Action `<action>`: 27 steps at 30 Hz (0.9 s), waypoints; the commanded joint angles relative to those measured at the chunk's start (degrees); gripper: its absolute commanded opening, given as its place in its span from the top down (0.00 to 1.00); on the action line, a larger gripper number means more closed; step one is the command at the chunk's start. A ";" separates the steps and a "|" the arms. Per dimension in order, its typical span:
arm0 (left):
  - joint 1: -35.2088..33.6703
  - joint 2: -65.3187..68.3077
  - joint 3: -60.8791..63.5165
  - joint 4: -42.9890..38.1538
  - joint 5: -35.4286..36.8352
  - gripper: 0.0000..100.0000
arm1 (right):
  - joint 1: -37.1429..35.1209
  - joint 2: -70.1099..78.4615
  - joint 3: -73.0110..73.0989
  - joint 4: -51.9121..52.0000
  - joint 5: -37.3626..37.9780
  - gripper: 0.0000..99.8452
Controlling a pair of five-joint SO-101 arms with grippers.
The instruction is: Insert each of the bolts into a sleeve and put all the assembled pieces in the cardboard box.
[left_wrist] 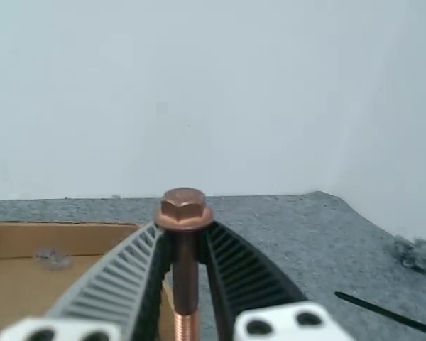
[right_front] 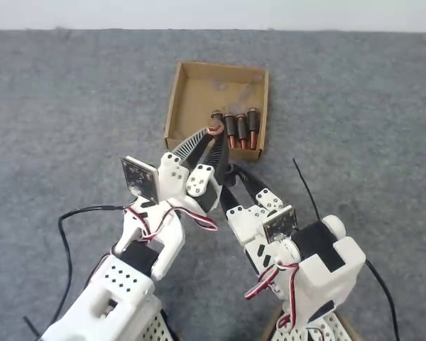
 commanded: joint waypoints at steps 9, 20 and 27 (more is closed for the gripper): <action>-1.67 15.21 -9.71 -2.55 -0.35 0.99 | 0.04 -0.48 1.41 -1.54 0.70 0.99; 1.23 6.51 -4.62 -2.29 -0.26 0.99 | 0.04 -0.48 1.41 -1.36 0.70 0.99; 1.05 5.10 -3.03 -2.20 -0.35 0.99 | 0.22 -0.48 1.32 -1.36 0.70 0.99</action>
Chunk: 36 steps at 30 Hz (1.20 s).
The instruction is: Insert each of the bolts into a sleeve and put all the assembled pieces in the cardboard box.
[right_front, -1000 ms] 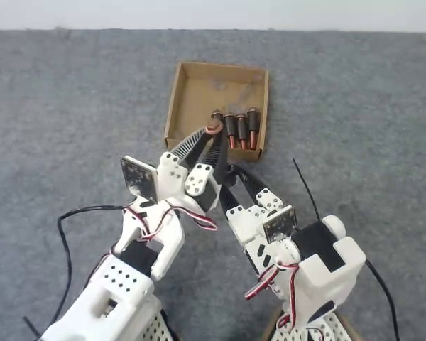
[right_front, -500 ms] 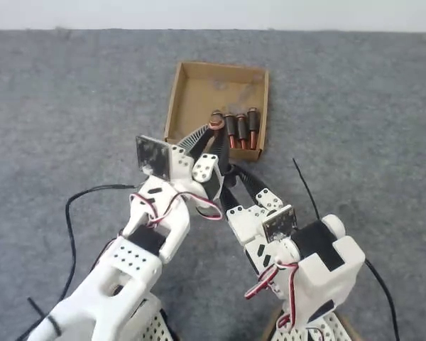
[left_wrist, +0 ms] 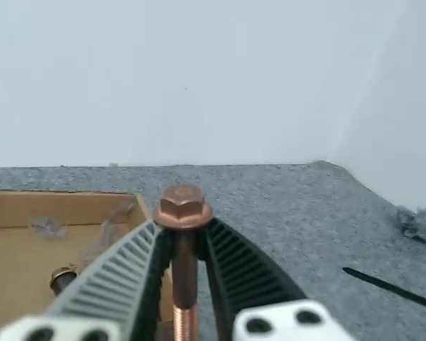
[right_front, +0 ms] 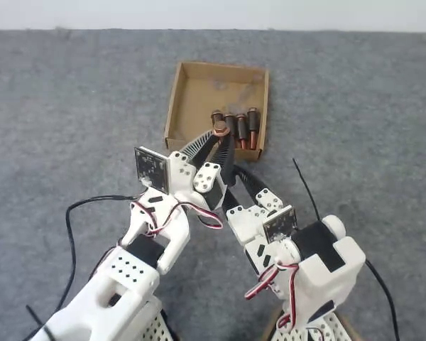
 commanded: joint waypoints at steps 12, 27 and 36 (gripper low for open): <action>0.00 -2.81 -0.92 2.46 -0.35 0.99 | 2.07 -0.92 1.23 -1.54 0.44 0.99; 0.35 0.70 -0.22 4.57 -0.26 0.99 | 2.15 -0.92 1.32 -1.54 0.70 0.99; -1.32 17.67 -1.80 -10.29 -0.53 0.99 | 2.42 -0.92 1.49 -1.54 0.79 0.99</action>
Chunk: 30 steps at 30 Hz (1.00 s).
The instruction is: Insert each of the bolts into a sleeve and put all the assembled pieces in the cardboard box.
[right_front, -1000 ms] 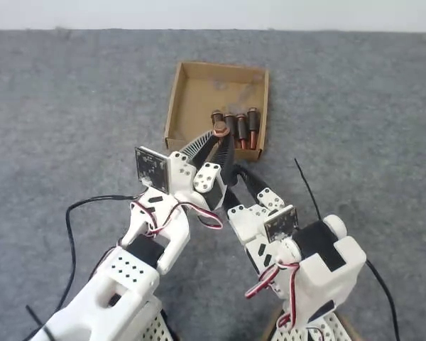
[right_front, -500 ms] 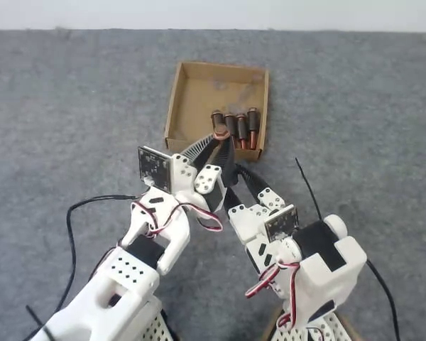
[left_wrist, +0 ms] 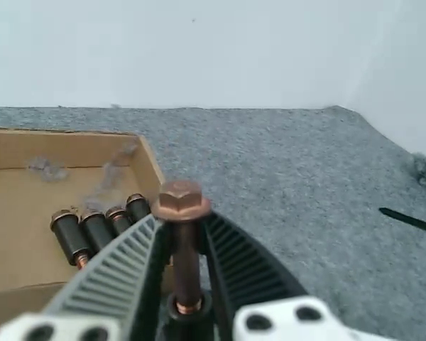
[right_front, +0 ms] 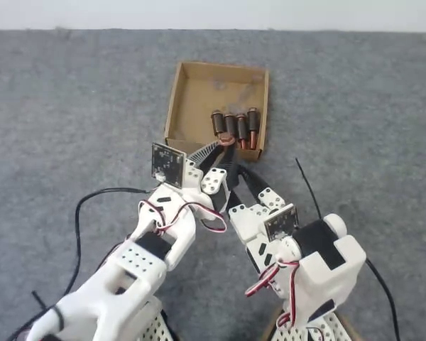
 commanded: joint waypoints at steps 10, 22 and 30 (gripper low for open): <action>-1.58 3.60 -2.33 -2.55 -0.62 0.99 | 2.68 -1.10 0.70 -1.63 0.79 0.99; 0.18 3.60 -2.24 1.76 -2.99 0.99 | 3.82 -1.10 0.18 -1.63 0.79 0.99; 0.35 3.60 -2.51 3.87 -5.89 0.99 | 3.91 -1.10 0.18 -1.63 0.79 0.99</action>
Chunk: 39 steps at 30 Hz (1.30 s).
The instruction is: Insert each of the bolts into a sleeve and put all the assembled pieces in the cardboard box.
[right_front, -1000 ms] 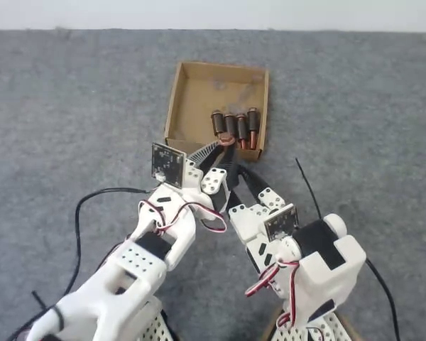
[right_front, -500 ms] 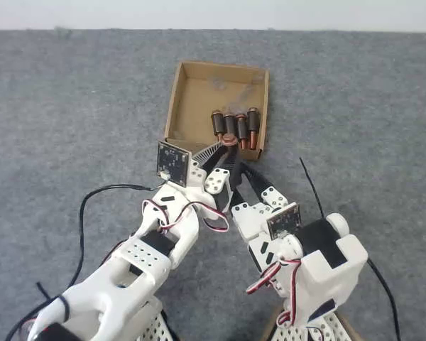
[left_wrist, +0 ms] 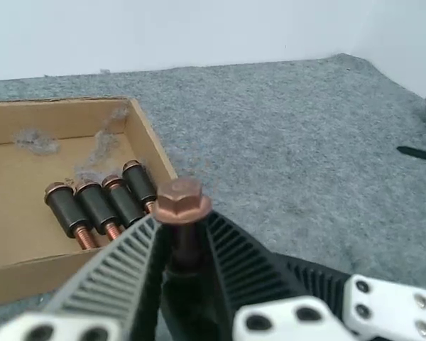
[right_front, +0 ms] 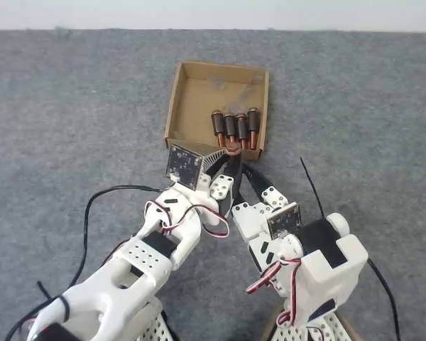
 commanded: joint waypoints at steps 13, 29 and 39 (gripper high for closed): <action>-0.97 0.26 -1.89 1.05 -1.05 0.82 | 2.95 -1.10 0.18 -1.63 0.79 0.99; -0.44 0.26 -2.07 0.79 0.97 0.82 | 2.95 -1.10 0.18 -1.63 0.79 0.99; 1.41 -1.85 -2.51 1.05 2.90 0.82 | 3.12 -1.10 0.18 -1.63 0.79 0.99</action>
